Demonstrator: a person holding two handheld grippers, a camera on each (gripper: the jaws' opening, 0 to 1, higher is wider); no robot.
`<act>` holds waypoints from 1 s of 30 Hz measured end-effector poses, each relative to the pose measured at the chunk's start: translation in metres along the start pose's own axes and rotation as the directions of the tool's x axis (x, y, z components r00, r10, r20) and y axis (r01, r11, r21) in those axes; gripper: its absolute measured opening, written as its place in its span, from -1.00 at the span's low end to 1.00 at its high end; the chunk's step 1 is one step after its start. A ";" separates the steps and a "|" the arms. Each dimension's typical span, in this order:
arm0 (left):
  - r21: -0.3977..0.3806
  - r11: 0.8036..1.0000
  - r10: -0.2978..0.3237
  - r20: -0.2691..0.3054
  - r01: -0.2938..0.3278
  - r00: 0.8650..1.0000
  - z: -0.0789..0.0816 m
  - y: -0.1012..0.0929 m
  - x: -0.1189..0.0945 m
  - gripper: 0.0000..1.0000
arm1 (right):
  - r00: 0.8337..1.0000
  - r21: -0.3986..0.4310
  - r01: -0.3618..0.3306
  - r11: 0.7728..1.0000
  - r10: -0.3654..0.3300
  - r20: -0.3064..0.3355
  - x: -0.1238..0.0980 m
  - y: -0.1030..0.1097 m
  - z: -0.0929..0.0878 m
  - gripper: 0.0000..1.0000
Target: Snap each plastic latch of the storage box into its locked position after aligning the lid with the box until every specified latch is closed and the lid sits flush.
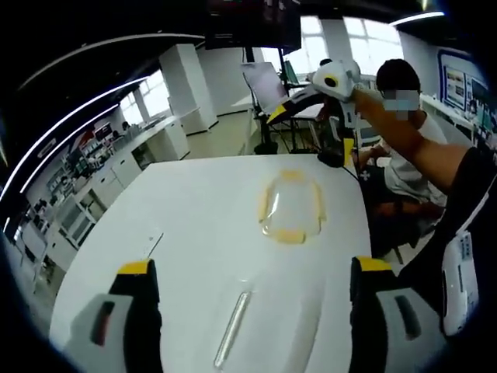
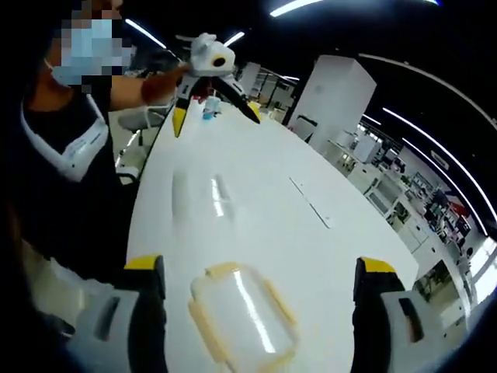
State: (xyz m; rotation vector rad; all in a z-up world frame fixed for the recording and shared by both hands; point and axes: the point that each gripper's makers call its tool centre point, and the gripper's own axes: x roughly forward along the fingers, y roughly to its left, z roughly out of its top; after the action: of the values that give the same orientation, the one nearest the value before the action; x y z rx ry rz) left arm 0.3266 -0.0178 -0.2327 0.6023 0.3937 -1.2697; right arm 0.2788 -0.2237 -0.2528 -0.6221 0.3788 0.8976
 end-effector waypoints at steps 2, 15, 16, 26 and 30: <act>0.003 1.000 0.000 0.001 0.000 1.000 0.002 0.000 0.001 0.99 | 1.000 0.001 0.000 1.000 0.000 -0.004 0.000 -0.001 -0.001 1.00; 0.005 1.000 -0.021 -0.007 0.021 1.000 0.006 -0.010 0.016 0.99 | 0.999 0.013 -0.024 1.000 0.025 -0.036 0.000 -0.003 -0.020 1.00; 0.007 1.000 -0.023 -0.012 0.023 1.000 0.007 -0.011 0.018 0.99 | 0.999 0.015 -0.026 1.000 0.027 -0.036 -0.001 -0.003 -0.022 1.00; 0.013 0.999 -0.043 -0.015 0.043 0.999 0.014 -0.017 0.033 0.99 | 0.999 0.020 -0.021 1.000 0.022 -0.044 -0.008 -0.005 -0.030 1.00; 0.009 0.999 -0.038 -0.011 0.038 0.999 0.017 -0.017 0.041 0.99 | 0.999 0.019 -0.019 1.000 0.020 -0.048 -0.014 -0.008 -0.033 1.00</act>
State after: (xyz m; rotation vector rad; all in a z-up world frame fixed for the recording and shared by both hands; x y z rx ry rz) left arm 0.3197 -0.0626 -0.2470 0.6124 0.4106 -1.3058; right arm 0.2758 -0.2575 -0.2670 -0.6250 0.4368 0.8983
